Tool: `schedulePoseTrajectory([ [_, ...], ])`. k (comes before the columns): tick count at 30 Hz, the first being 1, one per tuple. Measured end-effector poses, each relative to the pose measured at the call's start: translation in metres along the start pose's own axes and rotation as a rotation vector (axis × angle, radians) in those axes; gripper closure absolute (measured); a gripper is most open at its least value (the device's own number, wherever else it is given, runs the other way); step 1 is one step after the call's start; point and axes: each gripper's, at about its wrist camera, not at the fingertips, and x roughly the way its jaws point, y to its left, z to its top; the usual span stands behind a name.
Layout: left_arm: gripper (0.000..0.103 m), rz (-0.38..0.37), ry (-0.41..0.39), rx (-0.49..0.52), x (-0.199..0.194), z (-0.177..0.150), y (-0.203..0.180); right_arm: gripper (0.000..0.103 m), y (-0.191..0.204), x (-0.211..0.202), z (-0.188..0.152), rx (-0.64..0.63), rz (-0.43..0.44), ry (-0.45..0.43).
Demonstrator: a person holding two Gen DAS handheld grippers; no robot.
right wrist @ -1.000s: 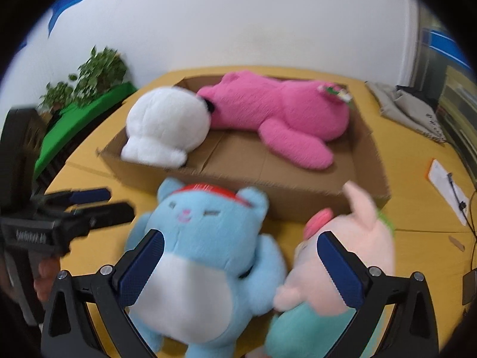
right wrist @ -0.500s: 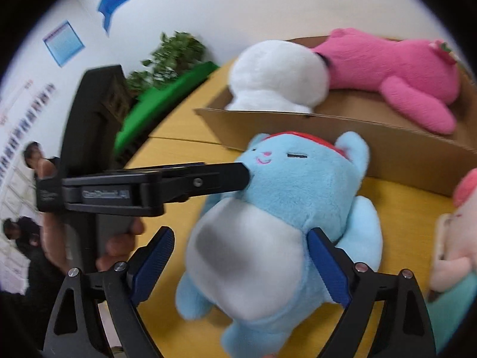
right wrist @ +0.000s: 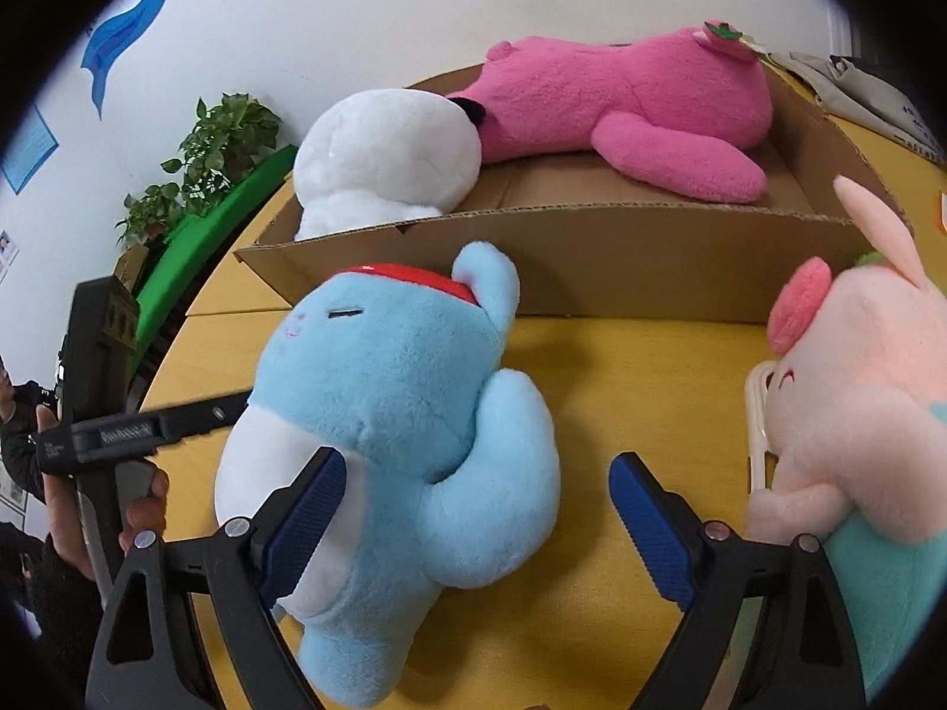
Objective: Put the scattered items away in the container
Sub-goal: 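Close both grippers on the light-blue bear with the red headband, then lift the blue bear with both grippers and carry it over the box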
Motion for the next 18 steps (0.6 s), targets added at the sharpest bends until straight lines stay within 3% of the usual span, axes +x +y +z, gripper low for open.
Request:
schedulePoseTrajectory([
  [2,0.039,-0.021,0.004,-0.005,-0.001,0.002,0.001,0.012,-0.002,0.001,-0.001,-0.005,-0.019,0.009],
  [5,0.066,-0.055,0.02,-0.011,-0.002,0.001,0.002,0.012,-0.007,0.0,-0.001,0.008,-0.009,0.021],
  [8,0.068,-0.006,0.024,0.008,-0.004,-0.002,0.0,0.03,-0.01,0.0,0.002,0.002,-0.057,0.032],
  [11,0.068,-0.035,0.015,0.007,-0.007,-0.003,-0.001,0.033,-0.008,0.005,-0.001,-0.024,-0.099,0.049],
  [13,0.068,-0.012,0.008,0.02,-0.006,-0.003,-0.005,0.034,0.001,0.013,-0.005,-0.059,-0.126,0.057],
  [17,0.069,-0.001,0.013,0.029,-0.007,-0.004,-0.01,0.045,-0.004,0.023,-0.004,-0.014,-0.078,0.073],
  [18,0.069,-0.015,0.01,0.032,-0.008,-0.004,-0.011,0.055,-0.007,0.026,-0.004,-0.004,-0.058,0.086],
])
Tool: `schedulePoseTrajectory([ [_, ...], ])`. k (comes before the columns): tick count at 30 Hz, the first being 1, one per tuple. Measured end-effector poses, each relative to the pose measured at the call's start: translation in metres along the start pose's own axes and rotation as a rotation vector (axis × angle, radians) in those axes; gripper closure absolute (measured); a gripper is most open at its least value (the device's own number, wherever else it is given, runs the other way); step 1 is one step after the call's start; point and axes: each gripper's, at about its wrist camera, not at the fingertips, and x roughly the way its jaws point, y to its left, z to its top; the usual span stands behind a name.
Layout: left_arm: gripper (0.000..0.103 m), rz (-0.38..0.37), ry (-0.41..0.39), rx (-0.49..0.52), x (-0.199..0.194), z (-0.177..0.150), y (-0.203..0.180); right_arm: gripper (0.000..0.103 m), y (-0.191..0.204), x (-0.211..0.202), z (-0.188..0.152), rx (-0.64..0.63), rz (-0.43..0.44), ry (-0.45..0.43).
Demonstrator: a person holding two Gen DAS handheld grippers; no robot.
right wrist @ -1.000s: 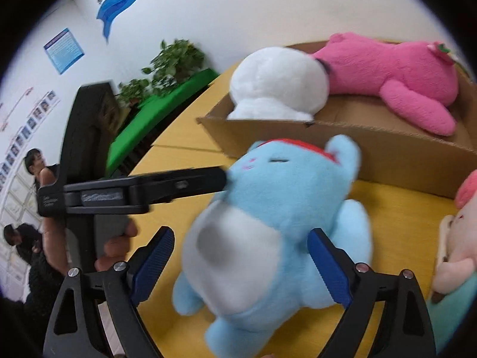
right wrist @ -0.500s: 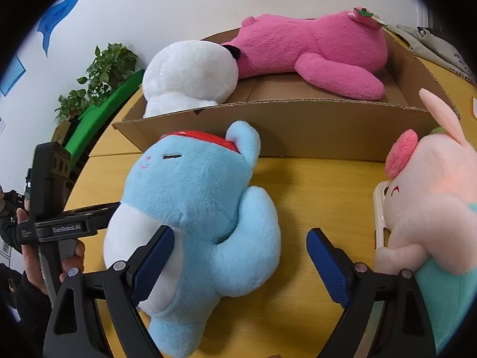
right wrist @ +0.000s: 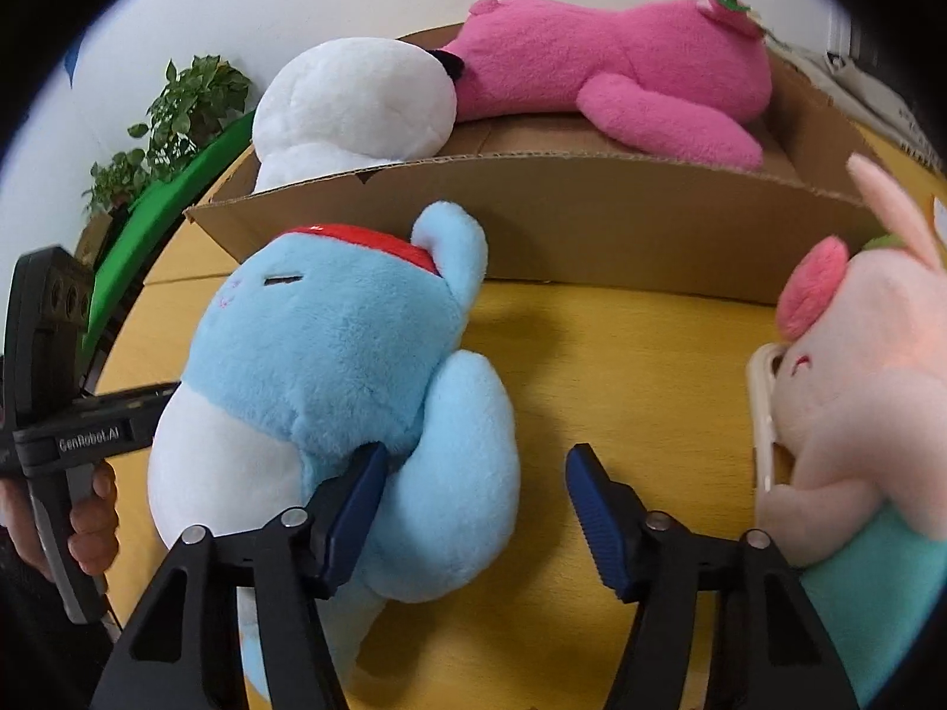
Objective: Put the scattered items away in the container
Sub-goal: 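Lift the blue bear with both grippers and carry it over the box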
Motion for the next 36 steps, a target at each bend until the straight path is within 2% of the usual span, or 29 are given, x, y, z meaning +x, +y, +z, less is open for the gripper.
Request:
schedulePoseTrajectory([
  [1,0.07,-0.009,-0.002,0.001,-0.001,0.0,-0.001,0.067,-0.003,0.006,0.0,0.005,0.032,0.02],
  [4,0.071,0.011,-0.006,0.017,0.0,0.001,-0.009,0.07,-0.005,0.011,-0.004,0.021,0.054,0.034],
  [8,0.075,0.017,-0.022,0.031,-0.008,0.001,-0.019,0.076,-0.001,0.0,-0.008,-0.014,0.056,-0.002],
  [13,0.077,0.03,-0.113,0.109,-0.042,0.011,-0.052,0.079,0.001,-0.029,-0.001,-0.025,0.046,-0.094],
  [17,0.077,0.037,-0.21,0.168,-0.07,0.051,-0.083,0.079,0.0,-0.066,0.025,-0.042,0.056,-0.193],
  [22,0.076,0.066,-0.323,0.249,-0.078,0.117,-0.119,0.079,0.003,-0.105,0.091,-0.106,-0.027,-0.347],
  [25,0.077,0.055,-0.336,0.249,-0.064,0.152,-0.125,0.078,-0.009,-0.109,0.129,-0.108,-0.071,-0.39],
  [27,0.077,0.061,-0.323,0.231,-0.046,0.172,-0.124,0.078,-0.017,-0.097,0.152,-0.101,-0.09,-0.383],
  [29,0.077,0.072,-0.3,0.21,-0.024,0.182,-0.12,0.078,-0.029,-0.08,0.167,-0.084,-0.1,-0.355],
  [34,0.077,0.152,-0.196,0.17,0.043,0.198,-0.102,0.079,-0.052,-0.031,0.187,-0.069,-0.14,-0.285],
  [36,0.077,0.12,-0.187,0.152,0.056,0.196,-0.094,0.079,-0.058,-0.009,0.186,-0.057,-0.155,-0.234],
])
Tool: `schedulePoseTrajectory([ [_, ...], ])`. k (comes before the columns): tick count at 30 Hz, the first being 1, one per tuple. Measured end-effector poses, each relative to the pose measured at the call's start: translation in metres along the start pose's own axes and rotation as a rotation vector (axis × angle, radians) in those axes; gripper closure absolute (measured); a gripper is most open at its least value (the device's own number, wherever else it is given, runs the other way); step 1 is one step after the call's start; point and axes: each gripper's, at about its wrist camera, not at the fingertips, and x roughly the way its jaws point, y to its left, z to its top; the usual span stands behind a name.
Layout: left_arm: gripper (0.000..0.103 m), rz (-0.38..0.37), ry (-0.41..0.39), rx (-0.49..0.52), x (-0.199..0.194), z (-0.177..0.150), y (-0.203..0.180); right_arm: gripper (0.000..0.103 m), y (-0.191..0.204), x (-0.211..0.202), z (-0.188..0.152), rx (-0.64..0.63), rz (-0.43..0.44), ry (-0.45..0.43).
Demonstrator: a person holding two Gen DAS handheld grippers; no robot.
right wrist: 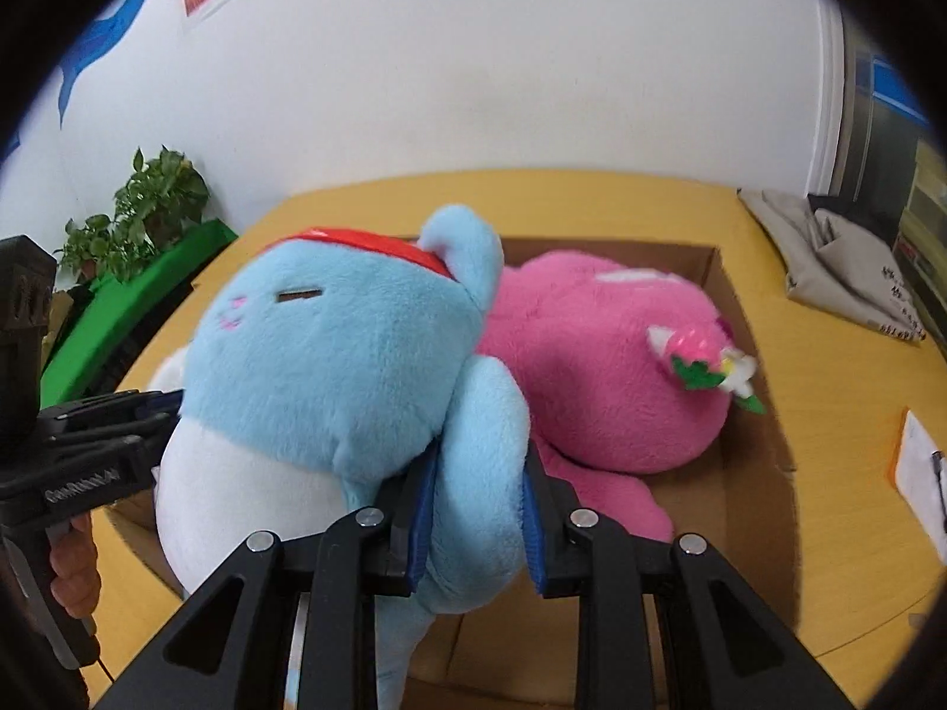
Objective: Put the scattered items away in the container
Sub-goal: 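Lift the blue bear with both grippers and carry it over the box, then lower the blue bear beside the white plush and open both grippers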
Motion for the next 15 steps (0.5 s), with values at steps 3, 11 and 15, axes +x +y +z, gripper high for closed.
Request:
schedulePoseTrajectory([
  [3,0.077,0.016,-0.016,0.058,0.0,-0.006,-0.008,0.079,-0.004,0.019,-0.012,0.015,0.0,0.061],
  [11,0.076,0.182,-0.03,0.134,0.01,-0.014,-0.031,0.077,-0.006,0.034,-0.025,0.02,-0.037,0.121],
  [15,0.077,0.313,-0.021,0.209,0.027,-0.02,-0.048,0.077,0.003,0.054,-0.037,-0.042,-0.116,0.175],
])
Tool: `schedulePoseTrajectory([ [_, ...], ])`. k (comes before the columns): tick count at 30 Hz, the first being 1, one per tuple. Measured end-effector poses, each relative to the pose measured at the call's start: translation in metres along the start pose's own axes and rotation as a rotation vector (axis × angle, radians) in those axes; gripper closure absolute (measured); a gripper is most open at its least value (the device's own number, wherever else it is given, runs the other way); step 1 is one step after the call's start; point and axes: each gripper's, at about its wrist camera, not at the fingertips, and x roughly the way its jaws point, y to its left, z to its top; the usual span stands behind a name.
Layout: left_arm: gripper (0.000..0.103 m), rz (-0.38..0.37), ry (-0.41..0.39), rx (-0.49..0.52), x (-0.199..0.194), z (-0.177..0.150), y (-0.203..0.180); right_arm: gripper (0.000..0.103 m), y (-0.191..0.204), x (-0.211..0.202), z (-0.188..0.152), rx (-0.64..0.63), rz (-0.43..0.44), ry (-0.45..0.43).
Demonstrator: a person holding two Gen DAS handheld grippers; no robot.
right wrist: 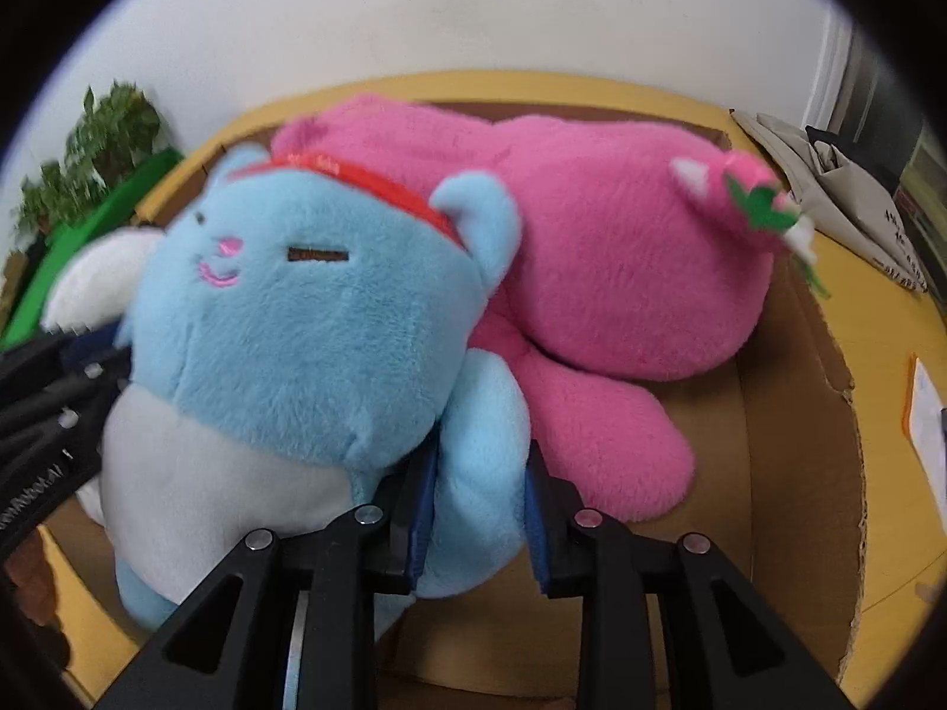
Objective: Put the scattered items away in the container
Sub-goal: 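Lower the blue bear beside the white plush and open both grippers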
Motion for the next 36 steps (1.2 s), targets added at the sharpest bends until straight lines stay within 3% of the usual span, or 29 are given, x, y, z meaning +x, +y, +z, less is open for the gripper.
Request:
schedulePoseTrajectory([
  [2,0.077,0.019,-0.006,-0.011,-0.005,-0.001,-0.001,0.076,0.002,-0.001,0.0,0.0,-0.018,-0.007],
  [5,0.07,-0.034,-0.017,-0.049,-0.02,-0.003,0.01,0.07,-0.005,-0.013,-0.005,0.03,-0.009,-0.036],
  [6,0.062,-0.063,-0.021,-0.06,-0.029,-0.005,0.014,0.058,-0.008,-0.019,-0.008,0.043,-0.002,-0.041],
  [7,0.056,-0.093,-0.019,-0.075,-0.036,-0.007,0.017,0.039,-0.012,-0.027,-0.011,0.061,-0.001,-0.045],
  [9,0.021,-0.166,-0.029,-0.139,-0.053,-0.014,0.026,0.024,-0.021,-0.042,-0.018,0.114,0.021,-0.075],
  [11,0.003,-0.18,-0.077,-0.196,-0.075,-0.024,0.031,0.024,-0.028,-0.057,-0.025,0.184,0.104,-0.094],
  [12,0.001,-0.178,-0.11,-0.209,-0.09,-0.031,0.031,0.024,-0.029,-0.064,-0.03,0.209,0.138,-0.099],
  [17,0.001,-0.161,-0.152,-0.235,-0.129,-0.057,0.028,0.024,-0.002,-0.088,-0.048,0.149,0.17,-0.108],
  [21,0.001,-0.148,-0.175,-0.259,-0.15,-0.08,0.024,0.024,0.018,-0.106,-0.059,0.064,0.092,-0.151],
  [25,0.001,-0.161,-0.166,-0.268,-0.158,-0.091,0.02,0.024,0.024,-0.126,-0.066,0.043,0.004,-0.212],
  [36,0.001,-0.129,-0.17,-0.262,-0.166,-0.099,0.01,0.024,0.023,-0.147,-0.08,0.038,-0.043,-0.244],
])
